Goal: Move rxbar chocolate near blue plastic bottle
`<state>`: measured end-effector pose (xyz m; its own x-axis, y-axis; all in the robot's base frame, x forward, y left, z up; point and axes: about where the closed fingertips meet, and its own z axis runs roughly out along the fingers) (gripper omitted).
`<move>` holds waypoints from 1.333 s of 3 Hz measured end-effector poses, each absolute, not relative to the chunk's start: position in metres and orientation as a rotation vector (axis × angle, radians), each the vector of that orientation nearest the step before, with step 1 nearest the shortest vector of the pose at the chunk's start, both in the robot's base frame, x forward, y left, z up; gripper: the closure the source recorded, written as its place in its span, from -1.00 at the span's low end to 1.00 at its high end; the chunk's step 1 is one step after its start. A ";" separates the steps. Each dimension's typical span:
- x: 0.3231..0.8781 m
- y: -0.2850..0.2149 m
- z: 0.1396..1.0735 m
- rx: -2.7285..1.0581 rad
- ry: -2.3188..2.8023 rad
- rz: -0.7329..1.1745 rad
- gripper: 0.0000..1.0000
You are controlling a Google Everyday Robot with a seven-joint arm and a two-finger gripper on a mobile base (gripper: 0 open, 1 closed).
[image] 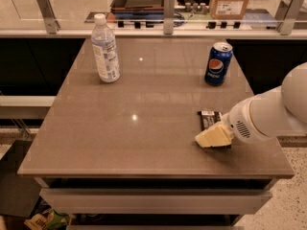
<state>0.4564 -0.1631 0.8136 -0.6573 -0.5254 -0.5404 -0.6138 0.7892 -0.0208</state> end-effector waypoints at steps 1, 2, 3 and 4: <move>0.456 -0.163 0.821 -0.847 2.444 0.221 0.73; 0.456 -0.163 0.822 -0.847 2.444 0.221 1.00; 0.456 -0.162 0.819 -0.839 2.424 0.248 1.00; 0.457 -0.162 0.820 -0.836 2.415 0.256 1.00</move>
Offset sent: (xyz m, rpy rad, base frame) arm -0.0023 0.0040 -0.0036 0.0306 -0.0196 0.0394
